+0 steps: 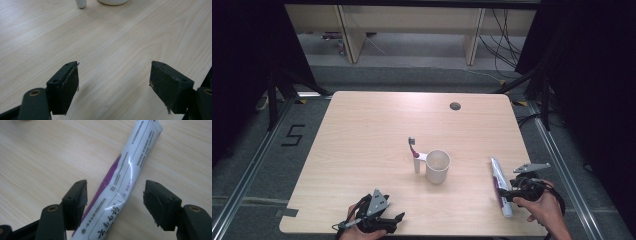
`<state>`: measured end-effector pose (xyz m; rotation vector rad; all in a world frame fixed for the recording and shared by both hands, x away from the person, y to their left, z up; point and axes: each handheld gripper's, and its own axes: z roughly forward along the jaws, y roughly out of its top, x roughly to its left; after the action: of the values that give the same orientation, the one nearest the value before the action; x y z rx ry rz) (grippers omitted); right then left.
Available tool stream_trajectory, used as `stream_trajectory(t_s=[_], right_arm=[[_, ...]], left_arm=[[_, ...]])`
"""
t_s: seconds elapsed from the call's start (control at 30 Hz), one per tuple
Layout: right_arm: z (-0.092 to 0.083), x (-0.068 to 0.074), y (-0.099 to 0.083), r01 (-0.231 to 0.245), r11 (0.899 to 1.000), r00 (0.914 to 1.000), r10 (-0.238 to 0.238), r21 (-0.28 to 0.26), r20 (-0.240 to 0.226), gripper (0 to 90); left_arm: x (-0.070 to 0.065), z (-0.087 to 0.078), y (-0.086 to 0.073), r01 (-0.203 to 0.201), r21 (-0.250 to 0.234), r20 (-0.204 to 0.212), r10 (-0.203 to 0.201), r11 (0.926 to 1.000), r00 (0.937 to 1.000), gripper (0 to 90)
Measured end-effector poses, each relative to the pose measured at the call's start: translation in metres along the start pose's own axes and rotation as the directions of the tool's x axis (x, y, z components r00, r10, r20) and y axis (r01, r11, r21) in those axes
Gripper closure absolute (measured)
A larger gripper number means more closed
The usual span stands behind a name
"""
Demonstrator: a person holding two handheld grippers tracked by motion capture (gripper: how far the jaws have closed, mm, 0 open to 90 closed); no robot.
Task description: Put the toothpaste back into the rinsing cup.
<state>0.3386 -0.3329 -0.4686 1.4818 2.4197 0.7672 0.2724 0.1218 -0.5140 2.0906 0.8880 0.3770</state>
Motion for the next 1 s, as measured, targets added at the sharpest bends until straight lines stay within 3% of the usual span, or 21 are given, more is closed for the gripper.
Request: stream_trajectory(t_s=[0.07,0.13,0.17,0.2,0.3,0.4,0.5,0.53,0.57,0.67,0.7,0.77,0.8,0.87,0.9,0.93,0.97,1.0], right_arm=[[0.007,0.000,0.000,-0.012,1.000,0.9999,0.012,-0.010,-0.005,36.3],[0.007,-0.002,0.002,0.015,1.000,0.9999,-0.015,0.024,0.000,36.5],[0.010,-0.006,0.003,0.065,0.998,0.9979,-0.065,0.012,-0.002,36.8],[0.010,-0.004,0.004,0.015,0.999,0.9998,-0.014,0.047,-0.010,37.2],[0.015,-0.007,0.006,0.046,0.997,0.9988,-0.045,0.064,-0.019,37.5],[0.020,-0.004,0.008,0.021,0.996,0.9995,-0.019,0.090,-0.026,38.6],[0.022,-0.004,0.012,0.042,0.993,0.9988,-0.039,0.113,-0.031,42.1],[0.023,-0.002,0.012,0.014,0.992,0.9993,-0.010,0.128,-0.037,43.4],[0.024,-0.005,0.013,0.065,0.991,0.9974,-0.061,0.115,-0.038,43.6],[0.025,-0.004,0.016,0.034,0.990,0.9987,-0.029,0.138,-0.042,44.5],[0.024,-0.005,0.017,0.049,0.988,0.9980,-0.043,0.144,-0.046,45.2],[0.024,-0.005,0.019,0.034,0.987,0.9983,-0.026,0.159,-0.052,49.0],[0.025,-0.009,0.020,0.075,0.985,0.9962,-0.068,0.152,-0.056,51.6],[0.025,-0.007,0.022,0.056,0.983,0.9969,-0.045,0.173,-0.065,56.8],[0.025,-0.010,0.023,0.095,0.980,0.9944,-0.085,0.175,-0.063,58.7],[0.024,-0.008,0.024,0.065,0.978,0.9966,-0.053,0.199,-0.062,59.4],[0.025,-0.008,0.025,0.076,0.976,0.9957,-0.063,0.202,-0.068,59.5],[0.026,-0.012,0.026,0.128,0.973,0.9908,-0.116,0.194,-0.069,59.8]], left_arm=[[0.000,-0.001,0.000,-0.007,0.010,0.003,0.007,0.9999,1.0000,23.0],[0.000,-0.001,0.000,-0.010,0.009,0.005,0.010,0.9999,0.9999,23.0],[0.000,0.000,0.000,-0.002,0.000,0.006,0.002,1.0000,1.0000,23.0],[0.000,0.001,0.000,-0.002,0.002,0.006,0.002,1.0000,1.0000,23.0],[0.000,0.000,0.000,-0.012,0.011,0.006,0.012,0.9999,0.9999,23.0],[0.000,0.000,0.000,-0.001,0.005,0.005,0.001,1.0000,1.0000,23.0],[0.000,-0.001,0.000,-0.010,0.007,0.002,0.010,0.9999,0.9999,23.0],[0.000,-0.001,0.000,-0.009,0.008,0.002,0.009,0.9999,1.0000,23.0],[0.000,-0.001,0.000,-0.010,0.011,0.005,0.010,0.9999,0.9999,23.0],[0.000,0.000,0.000,-0.016,0.011,0.006,0.016,0.9998,0.9999,23.0],[0.000,0.000,0.000,-0.009,0.006,0.007,0.009,0.9999,0.9999,23.0],[0.000,0.000,0.000,-0.021,0.012,0.007,0.021,0.9997,0.9998,23.0],[-0.001,0.000,0.000,-0.016,0.009,0.008,0.016,0.9998,0.9998,23.0],[0.000,0.000,0.000,-0.013,0.009,0.003,0.013,0.9999,0.9999,23.0],[0.000,0.001,0.000,-0.008,0.006,0.006,0.008,1.0000,1.0000,23.0],[-0.001,0.001,0.000,-0.008,0.002,0.003,0.008,1.0000,1.0000,23.0],[0.000,0.000,0.000,-0.022,0.013,-0.004,0.023,0.9997,0.9997,23.0],[0.000,0.000,0.000,-0.027,0.020,-0.002,0.027,0.9994,0.9996,23.0]])
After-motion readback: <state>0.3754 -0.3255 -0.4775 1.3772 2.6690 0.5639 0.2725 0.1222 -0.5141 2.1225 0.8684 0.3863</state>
